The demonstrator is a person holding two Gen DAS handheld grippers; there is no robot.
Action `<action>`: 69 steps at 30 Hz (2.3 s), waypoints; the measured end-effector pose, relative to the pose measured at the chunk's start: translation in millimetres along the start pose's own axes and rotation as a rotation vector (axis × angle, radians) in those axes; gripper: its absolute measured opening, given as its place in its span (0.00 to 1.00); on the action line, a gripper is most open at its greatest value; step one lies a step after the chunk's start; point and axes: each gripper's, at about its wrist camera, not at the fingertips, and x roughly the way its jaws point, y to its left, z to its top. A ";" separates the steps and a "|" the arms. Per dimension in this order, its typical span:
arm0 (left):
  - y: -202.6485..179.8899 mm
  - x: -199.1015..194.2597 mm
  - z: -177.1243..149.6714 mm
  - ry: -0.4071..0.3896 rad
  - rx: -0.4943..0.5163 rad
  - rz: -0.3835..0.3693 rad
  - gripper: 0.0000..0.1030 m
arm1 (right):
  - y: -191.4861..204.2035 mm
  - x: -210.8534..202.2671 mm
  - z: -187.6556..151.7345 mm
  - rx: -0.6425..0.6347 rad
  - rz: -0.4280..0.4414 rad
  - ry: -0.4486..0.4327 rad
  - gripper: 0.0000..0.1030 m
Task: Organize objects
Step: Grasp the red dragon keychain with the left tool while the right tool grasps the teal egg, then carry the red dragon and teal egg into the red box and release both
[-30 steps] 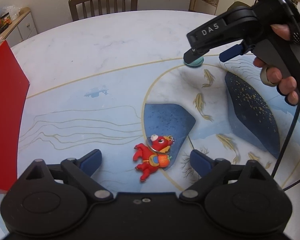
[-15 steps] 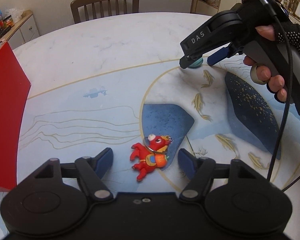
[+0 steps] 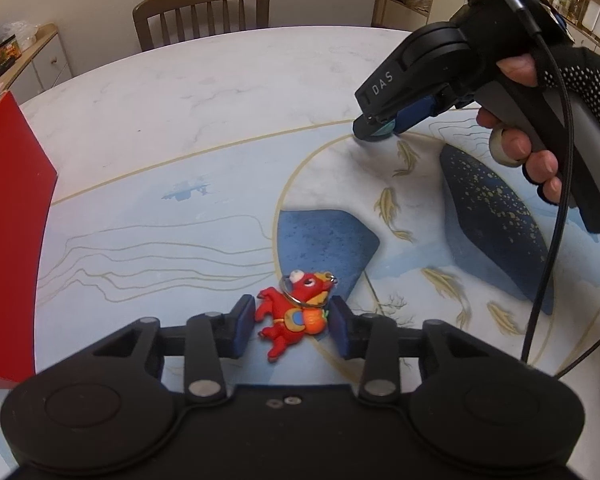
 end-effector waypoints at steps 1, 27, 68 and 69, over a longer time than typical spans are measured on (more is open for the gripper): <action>0.8 -0.2 0.1 0.002 -0.002 -0.005 0.36 | 0.2 -0.9 -0.5 0.001 -0.001 0.000 0.37; 60.7 -81.3 18.0 -0.044 -0.127 -0.059 0.36 | 72.6 -89.4 -30.5 -0.103 0.129 -0.022 0.37; 297.2 -187.6 -9.2 -0.099 -0.304 0.095 0.36 | 327.9 -161.5 -27.5 -0.369 0.292 -0.086 0.37; 302.8 -186.4 -9.5 -0.095 -0.309 0.101 0.36 | 332.8 -159.2 -26.9 -0.373 0.293 -0.084 0.37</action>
